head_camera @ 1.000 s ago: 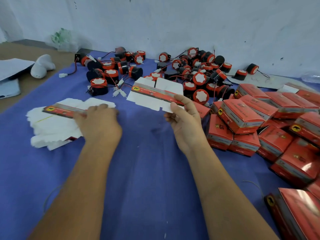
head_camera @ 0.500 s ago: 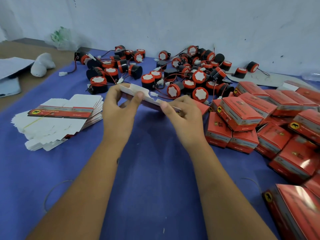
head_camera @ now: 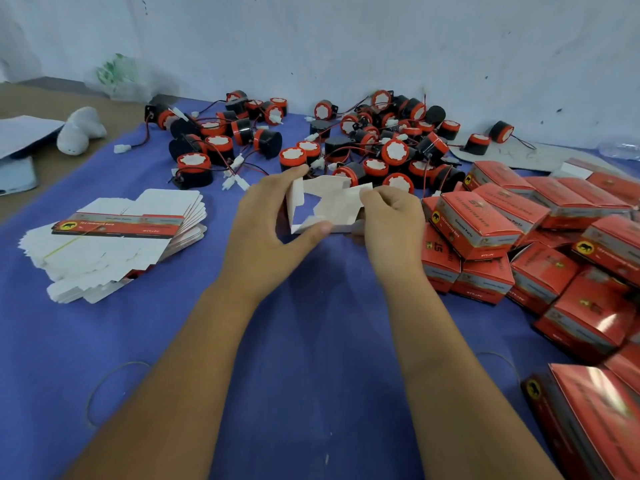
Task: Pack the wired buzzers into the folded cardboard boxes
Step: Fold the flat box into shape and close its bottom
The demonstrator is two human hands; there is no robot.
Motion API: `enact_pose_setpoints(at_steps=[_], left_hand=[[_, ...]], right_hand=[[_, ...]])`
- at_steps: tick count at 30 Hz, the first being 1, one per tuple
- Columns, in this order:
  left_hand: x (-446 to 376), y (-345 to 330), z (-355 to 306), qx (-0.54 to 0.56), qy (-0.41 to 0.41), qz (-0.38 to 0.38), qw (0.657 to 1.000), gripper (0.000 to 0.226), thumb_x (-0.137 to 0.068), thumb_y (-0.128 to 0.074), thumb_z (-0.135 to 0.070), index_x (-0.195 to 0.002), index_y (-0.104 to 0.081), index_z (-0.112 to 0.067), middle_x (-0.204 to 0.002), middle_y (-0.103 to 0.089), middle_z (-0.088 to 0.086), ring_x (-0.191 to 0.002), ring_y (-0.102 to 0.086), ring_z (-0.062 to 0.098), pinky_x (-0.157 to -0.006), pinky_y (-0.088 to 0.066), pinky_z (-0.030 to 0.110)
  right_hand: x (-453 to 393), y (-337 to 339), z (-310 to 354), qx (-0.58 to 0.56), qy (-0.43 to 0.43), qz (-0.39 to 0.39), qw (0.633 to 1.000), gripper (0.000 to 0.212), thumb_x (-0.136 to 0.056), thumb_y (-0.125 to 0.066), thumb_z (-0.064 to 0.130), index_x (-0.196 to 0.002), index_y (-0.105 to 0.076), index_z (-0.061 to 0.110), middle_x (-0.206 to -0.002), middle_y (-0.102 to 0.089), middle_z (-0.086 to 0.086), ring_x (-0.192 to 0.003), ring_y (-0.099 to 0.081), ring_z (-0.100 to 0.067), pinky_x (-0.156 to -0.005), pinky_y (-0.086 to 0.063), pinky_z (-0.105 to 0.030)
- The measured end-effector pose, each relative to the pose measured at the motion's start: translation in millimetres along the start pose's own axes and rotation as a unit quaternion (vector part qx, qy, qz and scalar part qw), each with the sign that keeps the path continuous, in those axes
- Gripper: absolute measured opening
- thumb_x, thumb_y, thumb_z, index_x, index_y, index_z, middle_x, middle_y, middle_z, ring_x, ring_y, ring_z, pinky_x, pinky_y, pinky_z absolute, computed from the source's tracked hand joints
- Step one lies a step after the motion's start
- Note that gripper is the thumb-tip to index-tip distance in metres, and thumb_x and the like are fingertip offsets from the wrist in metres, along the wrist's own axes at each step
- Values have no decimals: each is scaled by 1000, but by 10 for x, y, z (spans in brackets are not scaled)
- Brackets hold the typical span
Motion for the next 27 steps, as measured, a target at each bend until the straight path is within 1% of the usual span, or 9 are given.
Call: enact_pose_setpoints(at_steps=[2, 5, 7, 11, 15, 17, 20, 23, 27], left_hand=[[-5, 26, 13, 44, 25, -27, 998, 45, -89, -60, -43, -132, -52, -29, -124, -54, -20, -115, -48, -6, -94, -35, 7], [-5, 37, 164, 175, 101, -44, 978, 23, -94, -59, -28, -115, -57, -37, -106, -64, -26, -100, -60, -3, -81, -48, 15], [-2, -19, 213, 193, 126, -27, 973, 28, -97, -57, -16, -106, -58, -43, -95, -66, -30, -90, -62, -5, -73, -51, 17], [15, -124, 317, 256, 180, -9, 950, 33, -98, -51, -15, -105, -61, -45, -96, -69, -32, -90, -64, -10, -70, -48, 9], [41, -317, 375, 369, 229, 49, 899, 39, -102, -36, -43, -127, -64, -30, -126, -67, -8, -123, -58, 11, -108, -43, 41], [44, -339, 362, 373, 240, 46, 895, 41, -101, -35, -48, -125, -65, -34, -130, -65, -7, -128, -55, 15, -113, -36, 49], [43, -383, 326, 340, 221, 38, 913, 27, -93, -49, -39, -108, -68, -51, -126, -66, -13, -125, -56, 13, -109, -42, 42], [50, -402, 303, 310, 206, 24, 928, 37, -92, -48, -24, -104, -61, -56, -115, -67, -22, -109, -62, 1, -87, -50, 21], [49, -315, 391, 319, 233, -33, 918, 42, -102, -40, -11, -104, -60, -48, -102, -69, -26, -94, -66, -3, -70, -51, 14]], right_hand=[[35, -58, -10, -97, -11, 23, 995, 30, -96, -52, 19, -72, -60, 2, -63, -56, -3, -62, -58, -22, -49, -49, -32], [112, -271, 71, -212, 3, 115, 971, 16, -91, -55, 31, -93, -65, 19, -94, -67, 7, -82, -63, 2, -69, -48, -12], [146, -422, 32, -197, -3, 160, 967, 25, -86, -59, 35, -110, -61, 27, -122, -62, 0, -112, -59, -6, -91, -49, -23], [214, -574, -115, -179, -51, 164, 969, 30, -93, -60, 8, -121, -59, 18, -117, -67, -5, -107, -64, -23, -89, -55, -38], [168, -563, -184, -158, -81, 125, 976, 30, -93, -54, 4, -117, -61, 21, -111, -69, 0, -103, -64, -19, -85, -57, -34], [145, -564, -215, -141, -89, 120, 979, 28, -93, -52, 5, -114, -62, 22, -109, -69, 0, -104, -64, -20, -88, -56, -39], [147, -519, -221, -142, -91, 101, 981, 24, -95, -50, 9, -107, -63, 25, -103, -70, 1, -98, -65, -19, -73, -54, -33], [174, -539, -260, -220, -114, 111, 962, 18, -96, -52, 16, -101, -65, 27, -101, -72, 1, -96, -68, -21, -71, -56, -31], [233, -666, -204, -431, -174, 193, 864, 43, -100, -38, 46, -104, -73, 22, -111, -72, -7, -99, -69, -21, -74, -57, -30]])
Point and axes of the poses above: each hand's wrist, its own x-axis away from the middle knuckle, its own y-axis out of the back of the hand, z = x × y, the point moved 10 cm from there along -x, towards the middle knuckle
